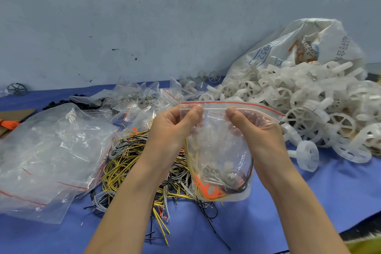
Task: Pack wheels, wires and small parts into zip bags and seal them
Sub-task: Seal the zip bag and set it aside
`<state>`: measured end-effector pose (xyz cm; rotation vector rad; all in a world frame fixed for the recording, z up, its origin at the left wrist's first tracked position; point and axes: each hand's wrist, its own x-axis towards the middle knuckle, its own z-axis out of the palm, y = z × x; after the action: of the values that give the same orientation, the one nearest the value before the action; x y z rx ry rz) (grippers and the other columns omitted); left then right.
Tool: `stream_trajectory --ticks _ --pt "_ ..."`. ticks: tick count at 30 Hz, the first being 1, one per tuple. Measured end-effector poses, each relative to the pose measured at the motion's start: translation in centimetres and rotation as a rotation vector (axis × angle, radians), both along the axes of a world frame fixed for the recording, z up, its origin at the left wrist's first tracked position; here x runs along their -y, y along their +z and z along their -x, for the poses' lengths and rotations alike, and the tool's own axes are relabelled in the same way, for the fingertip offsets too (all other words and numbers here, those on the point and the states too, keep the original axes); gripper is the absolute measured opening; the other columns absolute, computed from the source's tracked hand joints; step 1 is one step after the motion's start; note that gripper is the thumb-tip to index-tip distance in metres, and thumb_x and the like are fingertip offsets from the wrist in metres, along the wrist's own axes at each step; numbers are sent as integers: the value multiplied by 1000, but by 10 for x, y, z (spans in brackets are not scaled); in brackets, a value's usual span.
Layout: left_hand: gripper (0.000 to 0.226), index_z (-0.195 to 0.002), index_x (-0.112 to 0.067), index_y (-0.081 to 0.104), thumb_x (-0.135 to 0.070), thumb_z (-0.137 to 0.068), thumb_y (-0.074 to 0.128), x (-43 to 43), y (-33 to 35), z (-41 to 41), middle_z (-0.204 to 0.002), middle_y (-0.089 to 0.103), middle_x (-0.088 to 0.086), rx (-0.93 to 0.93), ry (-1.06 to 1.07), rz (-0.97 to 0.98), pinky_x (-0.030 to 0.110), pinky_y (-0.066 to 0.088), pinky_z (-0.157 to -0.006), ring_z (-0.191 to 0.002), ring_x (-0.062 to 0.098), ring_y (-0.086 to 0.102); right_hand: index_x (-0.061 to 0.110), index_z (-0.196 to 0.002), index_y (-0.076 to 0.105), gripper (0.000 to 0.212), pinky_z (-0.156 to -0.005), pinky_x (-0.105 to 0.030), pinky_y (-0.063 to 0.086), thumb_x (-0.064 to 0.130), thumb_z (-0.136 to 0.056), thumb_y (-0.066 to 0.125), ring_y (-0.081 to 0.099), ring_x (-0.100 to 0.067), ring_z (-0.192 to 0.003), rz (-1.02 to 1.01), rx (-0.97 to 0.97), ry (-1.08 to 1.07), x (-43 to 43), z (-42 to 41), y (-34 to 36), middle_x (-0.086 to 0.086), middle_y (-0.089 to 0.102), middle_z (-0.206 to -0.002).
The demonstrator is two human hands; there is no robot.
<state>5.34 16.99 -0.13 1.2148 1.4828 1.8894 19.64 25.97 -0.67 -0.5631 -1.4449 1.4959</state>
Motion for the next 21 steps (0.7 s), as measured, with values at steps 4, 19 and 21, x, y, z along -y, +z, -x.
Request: stream_trajectory --ticks 4,19,21 --pt "21 -82 -16 73 -35 -89 67 0 0 1 -82 73 2 23 4 3 21 54 -72 -78 11 67 26 -72 78 12 -64 -14 49 29 -84 76 63 -3 -70 -32 -22 -7 -1 1 -1 9 71 -72" --pt "26 -97 -12 72 -34 -84 66 6 1 10 -81 71 -3 100 73 -12 25 56 -71 -78 9 66 27 -72 78 13 -62 -11 47 31 -84 75 60 -1 -66 -41 -38 -51 -6 1 -4 12 70 -71" --pt "25 -96 -12 72 -33 -85 66 4 1 9 -82 71 -3 103 80 -13 24 56 -71 -78 9 65 28 -72 78 13 -64 -12 48 34 -83 75 60 -1 -67 -43 -37 -57 -6 1 -4 11 70 -71"
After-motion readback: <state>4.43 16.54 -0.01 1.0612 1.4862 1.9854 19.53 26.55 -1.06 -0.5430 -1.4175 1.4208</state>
